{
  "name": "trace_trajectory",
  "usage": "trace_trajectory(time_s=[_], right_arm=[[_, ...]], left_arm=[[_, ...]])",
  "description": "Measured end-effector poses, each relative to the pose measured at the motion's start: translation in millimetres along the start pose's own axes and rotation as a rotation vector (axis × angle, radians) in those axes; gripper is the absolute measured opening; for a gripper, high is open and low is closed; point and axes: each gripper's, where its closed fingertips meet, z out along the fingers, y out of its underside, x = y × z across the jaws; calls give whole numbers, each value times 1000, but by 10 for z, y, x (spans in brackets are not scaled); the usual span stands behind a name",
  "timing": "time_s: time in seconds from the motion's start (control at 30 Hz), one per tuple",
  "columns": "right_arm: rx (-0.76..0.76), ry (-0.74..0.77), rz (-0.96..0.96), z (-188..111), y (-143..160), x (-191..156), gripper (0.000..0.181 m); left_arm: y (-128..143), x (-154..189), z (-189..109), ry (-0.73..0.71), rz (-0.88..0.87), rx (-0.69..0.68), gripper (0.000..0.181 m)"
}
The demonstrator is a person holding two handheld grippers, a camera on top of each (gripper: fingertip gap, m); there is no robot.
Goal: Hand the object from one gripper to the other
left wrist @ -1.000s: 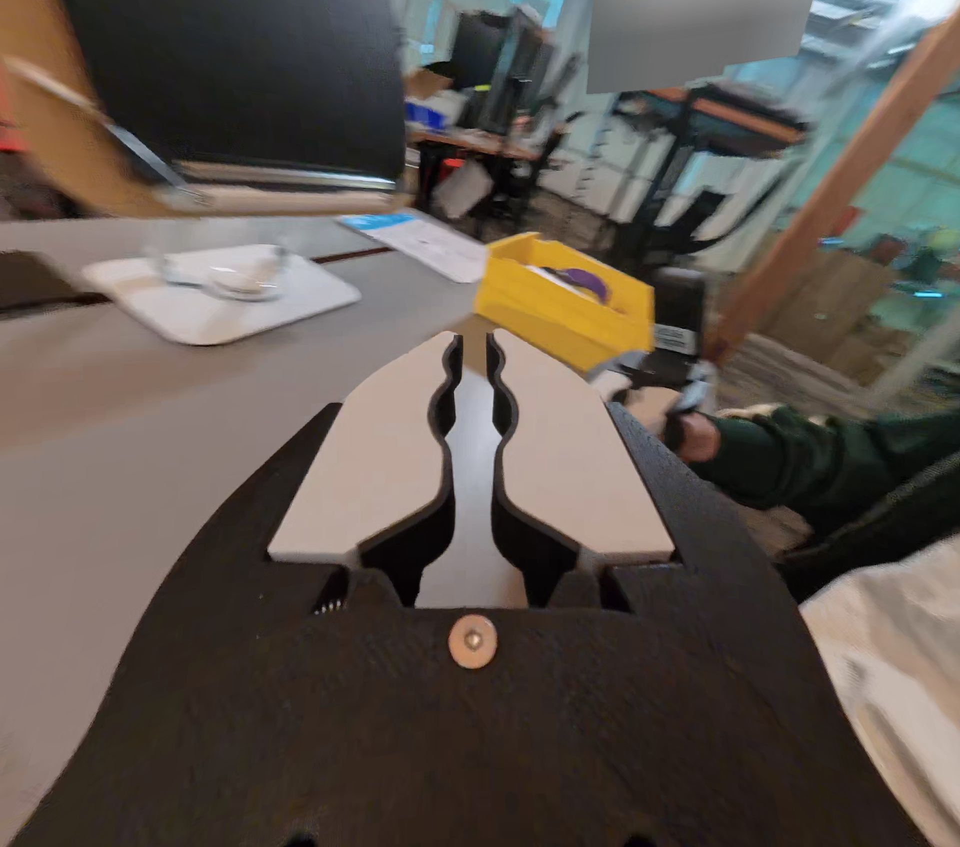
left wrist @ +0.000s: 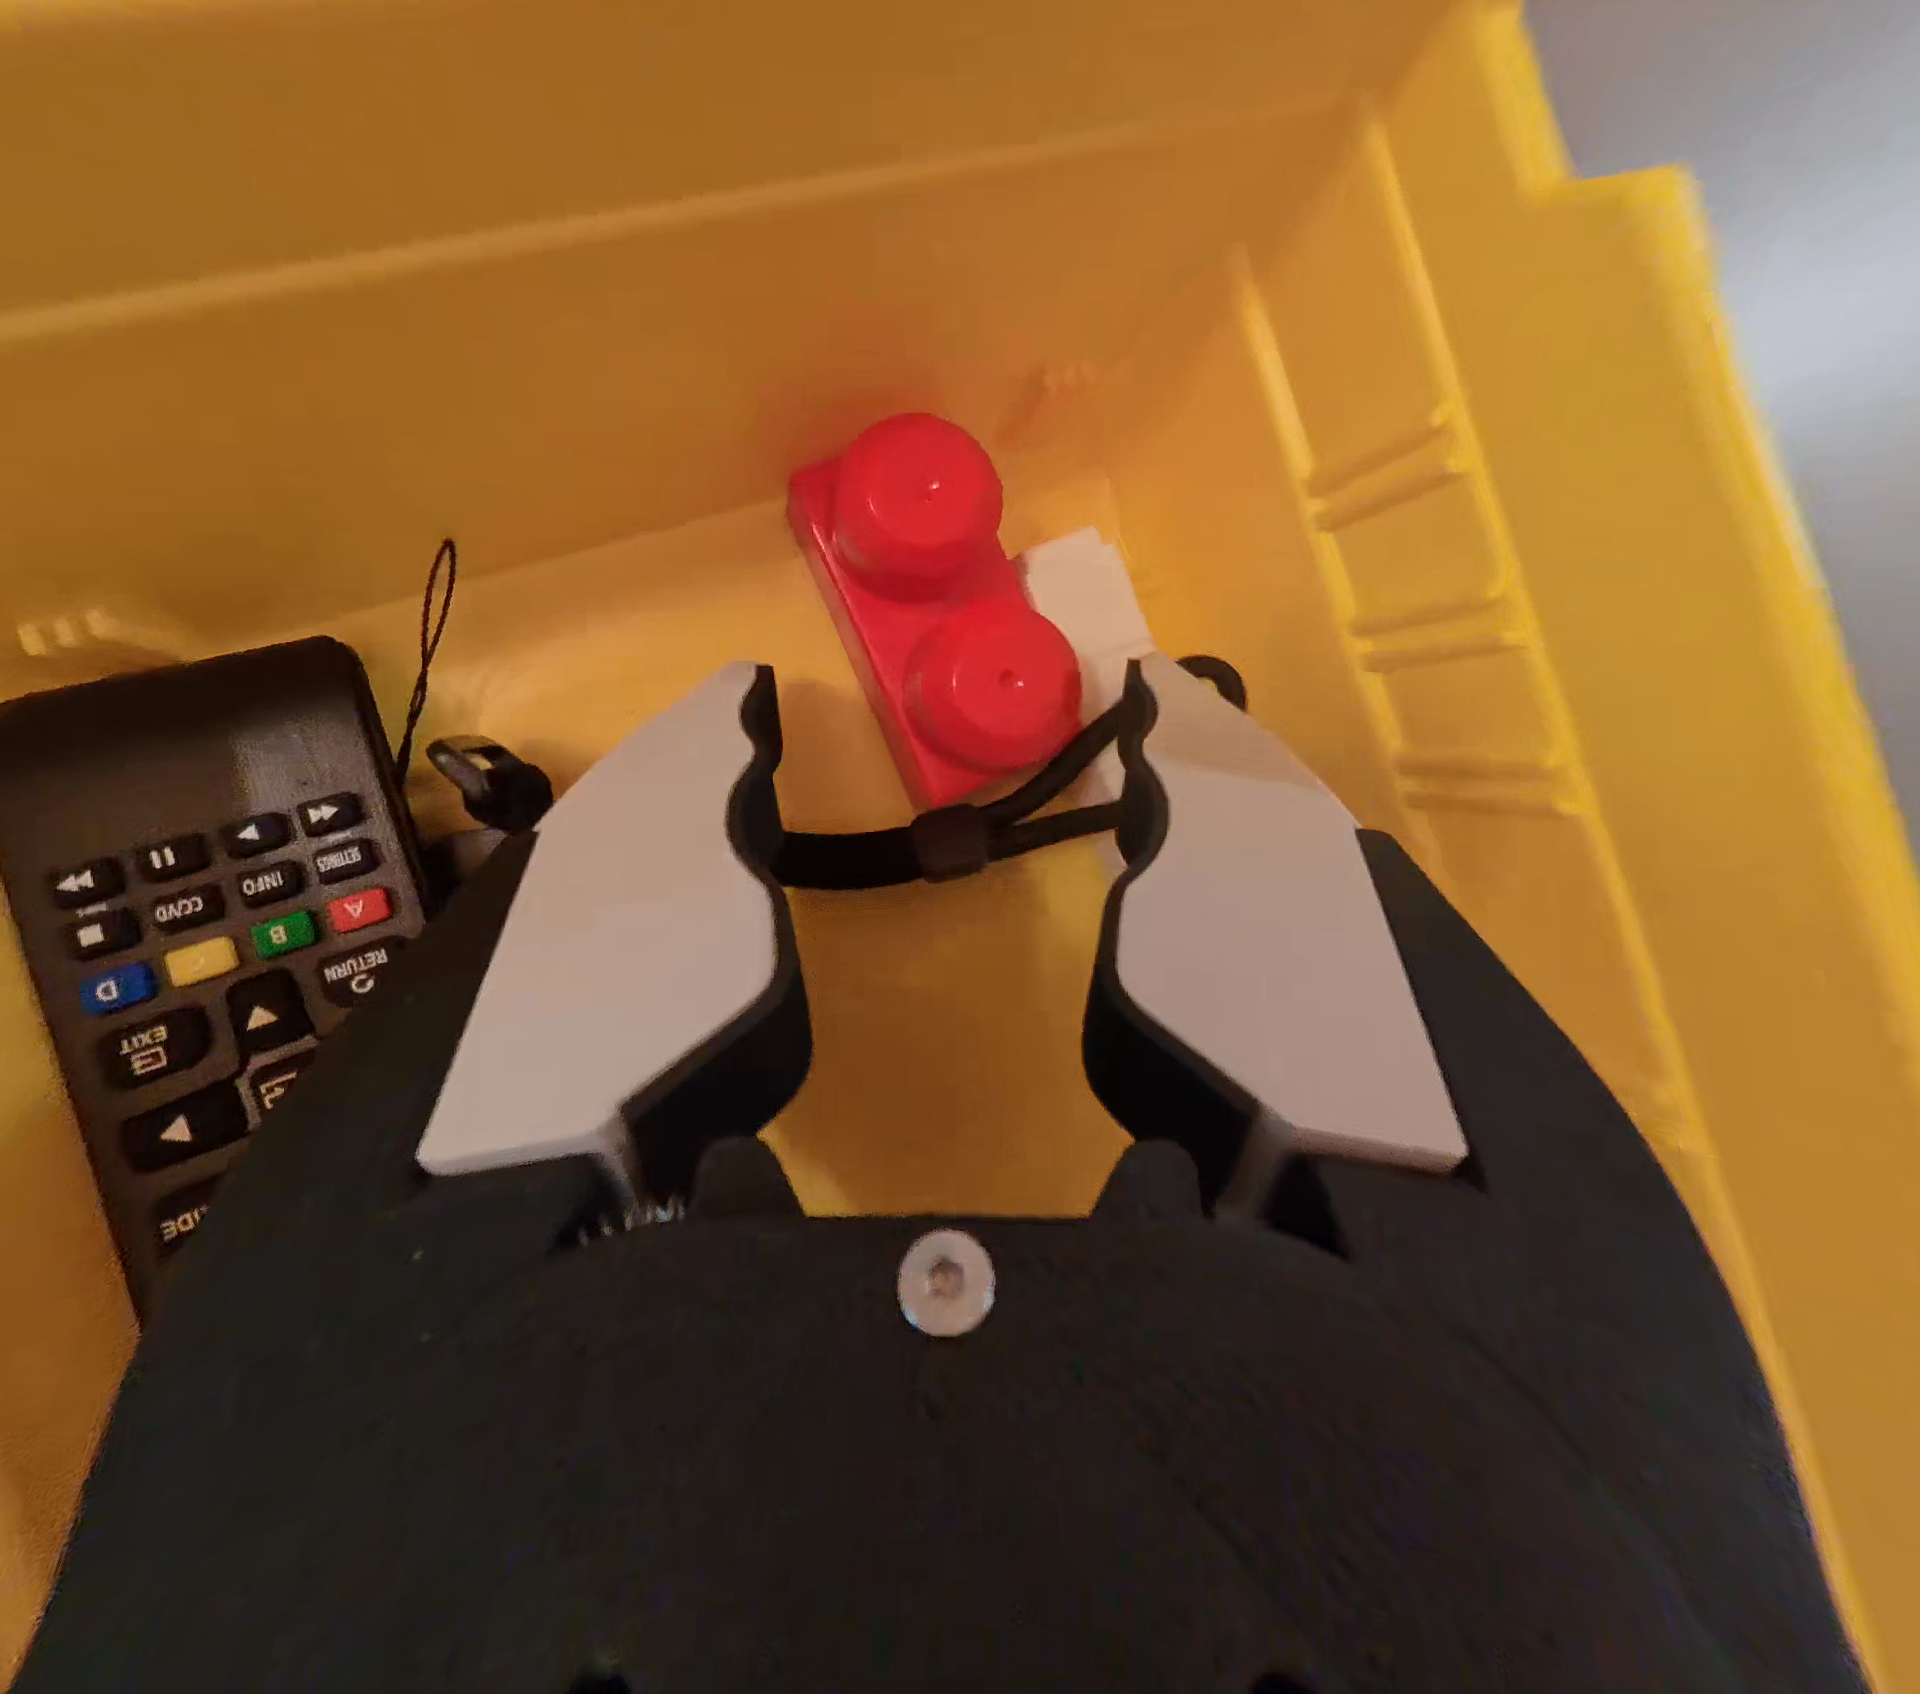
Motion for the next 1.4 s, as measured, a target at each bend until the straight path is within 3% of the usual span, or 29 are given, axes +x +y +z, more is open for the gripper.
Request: trace_trajectory(time_s=[0.2,0.27,0.33,0.37,0.5,0.7,0.83,0.97,1.1,1.27,1.4], right_arm=[[23,-4,9,-28,-26,5,15],[31,-5,12,-37,-35,6,15],[32,-10,18,-39,-37,8,15],[31,-12,22,-37,-36,9,15],[27,-15,25,-34,-32,9,15],[20,-9,26,-24,-24,17,15],[29,-16,39,-36,-25,-4,15],[29,-26,64,-36,-20,-3,16],[19,-42,72,-24,-9,-15,16],[11,-69,82,-6,12,-75,16],[8,-81,75,7,24,-126,16]], left_arm=[[-129,44,-123,18,-8,67,64],[-180,91,-237,63,15,113,54],[-162,151,-322,110,124,121,41],[-129,175,-351,119,214,113,45],[86,-7,-368,-58,537,-19,50],[312,-143,-163,-201,710,-255,46],[223,-198,-178,-262,712,-244,9],[-13,-180,-503,-314,662,-97,5],[-390,-50,-1140,-316,569,179,5],[-789,423,-1943,-124,430,540,4],[-860,1095,-2142,151,370,656,4]])
